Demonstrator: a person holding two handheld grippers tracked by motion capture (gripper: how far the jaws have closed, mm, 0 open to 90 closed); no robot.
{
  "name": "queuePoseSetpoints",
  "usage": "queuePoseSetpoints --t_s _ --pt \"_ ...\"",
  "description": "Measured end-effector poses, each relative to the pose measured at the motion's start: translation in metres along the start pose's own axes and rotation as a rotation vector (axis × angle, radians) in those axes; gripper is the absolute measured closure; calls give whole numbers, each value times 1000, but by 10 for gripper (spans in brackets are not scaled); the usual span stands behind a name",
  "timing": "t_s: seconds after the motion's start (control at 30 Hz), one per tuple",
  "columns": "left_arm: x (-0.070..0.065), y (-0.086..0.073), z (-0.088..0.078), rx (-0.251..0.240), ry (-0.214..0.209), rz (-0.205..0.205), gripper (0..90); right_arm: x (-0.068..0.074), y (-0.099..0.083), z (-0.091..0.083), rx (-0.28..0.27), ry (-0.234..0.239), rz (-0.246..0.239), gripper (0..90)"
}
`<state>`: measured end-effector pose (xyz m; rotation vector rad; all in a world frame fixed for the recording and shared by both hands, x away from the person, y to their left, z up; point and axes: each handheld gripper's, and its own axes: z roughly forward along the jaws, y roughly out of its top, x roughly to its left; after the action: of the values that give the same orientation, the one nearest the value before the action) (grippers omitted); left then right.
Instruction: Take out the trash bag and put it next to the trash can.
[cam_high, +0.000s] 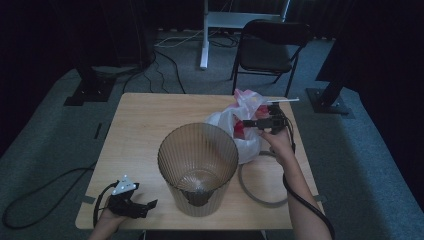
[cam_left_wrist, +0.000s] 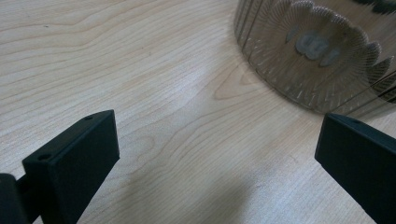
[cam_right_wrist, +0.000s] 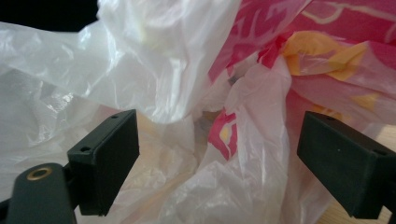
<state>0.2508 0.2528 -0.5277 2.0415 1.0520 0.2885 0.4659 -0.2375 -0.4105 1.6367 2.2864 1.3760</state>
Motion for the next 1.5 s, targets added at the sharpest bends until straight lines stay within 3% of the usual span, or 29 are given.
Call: queuePoseSetpoints --t_s 0.33,0.87,1.07,1.3,1.5 --pt "0 0 0 1 -1 -3 0 -9 -14 -18 -25 -3 4 124" --pt "0 0 1 6 -4 -1 0 -36 -43 -43 -95 2 73 124" --pt "0 0 1 11 -4 5 0 -41 -59 -55 -100 -31 72 124" --pt "-1 0 1 10 -6 3 0 -45 -74 -78 -162 -24 78 124" --pt "0 0 1 8 -6 2 0 -52 -89 -88 -158 -45 89 135"
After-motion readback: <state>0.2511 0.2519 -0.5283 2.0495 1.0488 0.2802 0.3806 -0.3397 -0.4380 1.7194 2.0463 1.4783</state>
